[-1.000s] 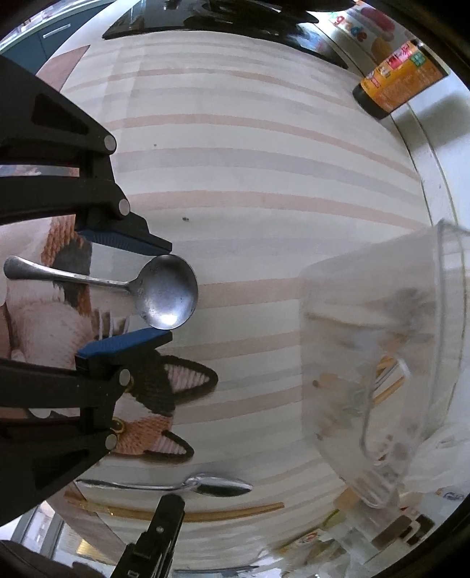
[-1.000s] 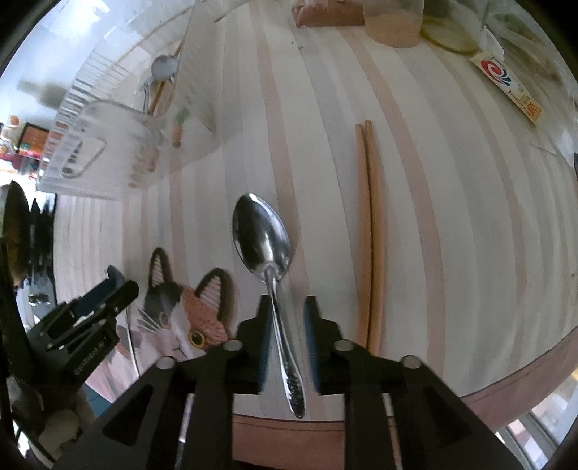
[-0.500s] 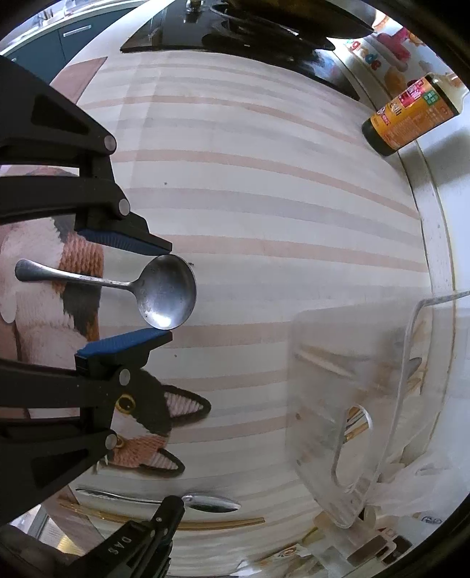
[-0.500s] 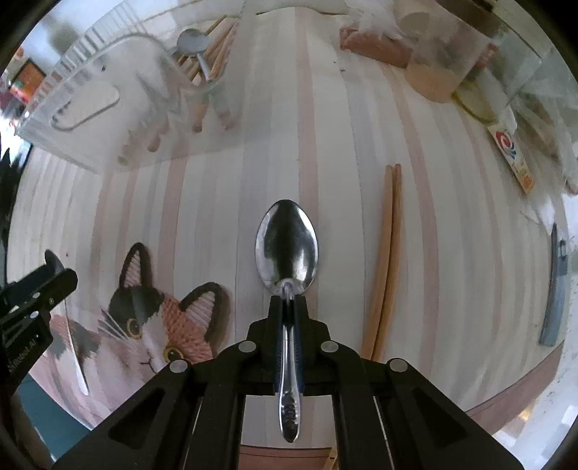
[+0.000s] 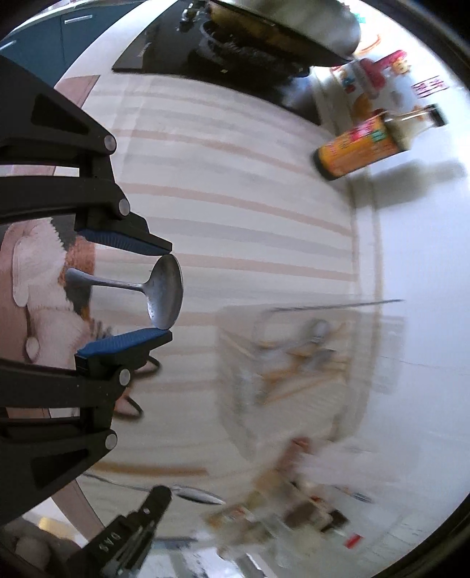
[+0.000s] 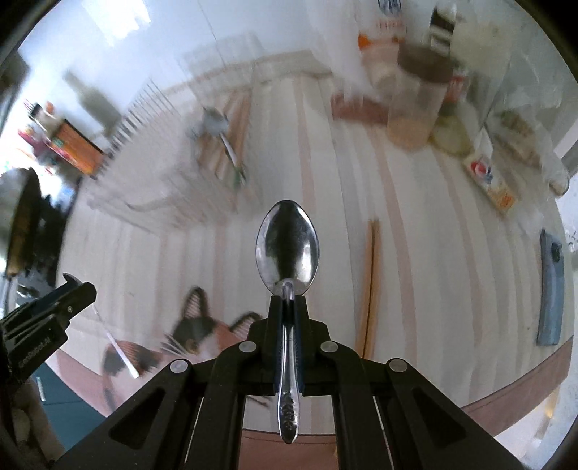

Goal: Organize utensils
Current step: 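Lower both spoons into the drainer basket and open both tools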

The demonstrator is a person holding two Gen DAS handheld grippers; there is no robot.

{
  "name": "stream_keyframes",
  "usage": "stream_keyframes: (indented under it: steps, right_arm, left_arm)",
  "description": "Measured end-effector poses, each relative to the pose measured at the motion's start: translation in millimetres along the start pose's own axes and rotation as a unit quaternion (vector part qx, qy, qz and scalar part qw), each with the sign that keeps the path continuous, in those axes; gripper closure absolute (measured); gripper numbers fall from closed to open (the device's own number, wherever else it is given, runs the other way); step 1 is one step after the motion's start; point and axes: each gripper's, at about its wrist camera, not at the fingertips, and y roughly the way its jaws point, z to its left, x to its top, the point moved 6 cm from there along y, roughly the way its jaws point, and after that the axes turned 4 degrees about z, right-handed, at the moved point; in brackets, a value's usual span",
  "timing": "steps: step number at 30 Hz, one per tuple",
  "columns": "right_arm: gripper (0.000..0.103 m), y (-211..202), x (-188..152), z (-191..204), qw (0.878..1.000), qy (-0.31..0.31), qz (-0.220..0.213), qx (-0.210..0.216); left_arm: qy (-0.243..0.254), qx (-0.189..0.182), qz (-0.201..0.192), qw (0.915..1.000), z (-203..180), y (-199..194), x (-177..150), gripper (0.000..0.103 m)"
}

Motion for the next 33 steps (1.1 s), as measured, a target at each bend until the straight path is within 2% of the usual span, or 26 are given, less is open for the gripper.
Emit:
stream_keyframes:
  steps: [6,14,18,21,27,33]
  right_arm:
    - [0.097,-32.9,29.2,21.3,0.999,-0.010,-0.045,0.028]
    - [0.097,-69.2,85.5,38.7,0.995,-0.025,-0.085,0.049]
    - [0.097,-79.2,116.7,48.3,0.993,-0.027,-0.099,0.059]
    - [0.097,-81.0,136.3,54.3,0.992,-0.026,-0.099,0.067]
    - [0.097,-52.1,170.2,66.7,0.994,-0.009,-0.059,0.089]
    - [0.097,-13.4,192.9,71.0,0.996,0.005,-0.028,0.082]
  left_arm:
    - [-0.014,-0.035,-0.039,0.9985,-8.6,-45.4,45.6,0.065]
    - [-0.013,-0.062,-0.068,0.9957,-29.5,-71.7,98.2,0.065]
    - [-0.015,-0.082,-0.068,0.9942,-39.5,-75.2,125.9,0.065]
    - [-0.024,-0.099,-0.059,0.9931,-42.1,-68.7,144.9,0.065]
    - [-0.069,-0.130,0.002,0.9891,-31.6,-19.3,179.4,0.065]
    - [-0.079,-0.105,0.033,0.9907,-18.3,25.4,194.7,0.065]
